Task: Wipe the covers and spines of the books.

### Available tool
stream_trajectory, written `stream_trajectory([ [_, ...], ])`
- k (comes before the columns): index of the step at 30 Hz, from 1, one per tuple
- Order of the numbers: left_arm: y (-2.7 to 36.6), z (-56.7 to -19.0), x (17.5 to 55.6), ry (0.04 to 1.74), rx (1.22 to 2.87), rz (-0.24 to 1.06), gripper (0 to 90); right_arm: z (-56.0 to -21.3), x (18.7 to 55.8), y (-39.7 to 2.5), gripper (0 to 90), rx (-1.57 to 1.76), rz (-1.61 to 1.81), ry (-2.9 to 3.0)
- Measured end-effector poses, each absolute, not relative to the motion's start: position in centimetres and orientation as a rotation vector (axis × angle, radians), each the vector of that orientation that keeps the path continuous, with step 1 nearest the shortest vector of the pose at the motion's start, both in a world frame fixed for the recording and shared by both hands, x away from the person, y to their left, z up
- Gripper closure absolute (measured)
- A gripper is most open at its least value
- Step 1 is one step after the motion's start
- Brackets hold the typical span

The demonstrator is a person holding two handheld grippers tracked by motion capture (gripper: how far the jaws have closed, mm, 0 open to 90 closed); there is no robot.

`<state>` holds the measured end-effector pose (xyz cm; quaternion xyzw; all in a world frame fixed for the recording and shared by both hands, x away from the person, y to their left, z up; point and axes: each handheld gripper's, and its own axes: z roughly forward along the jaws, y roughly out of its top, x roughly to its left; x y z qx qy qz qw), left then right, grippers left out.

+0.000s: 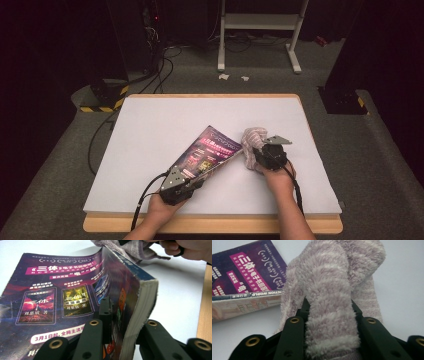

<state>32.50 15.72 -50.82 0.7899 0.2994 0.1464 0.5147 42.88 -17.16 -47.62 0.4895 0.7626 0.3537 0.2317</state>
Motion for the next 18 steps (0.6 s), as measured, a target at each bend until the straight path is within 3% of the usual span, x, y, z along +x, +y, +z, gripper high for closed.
stream_trajectory([
  [18, 15.7, -50.8, 32.5, 0.725, 1.897, 0.35, 78.7, -45.4, 37.7, -11.4, 68.1, 1.08, 1.221, 2.235],
])
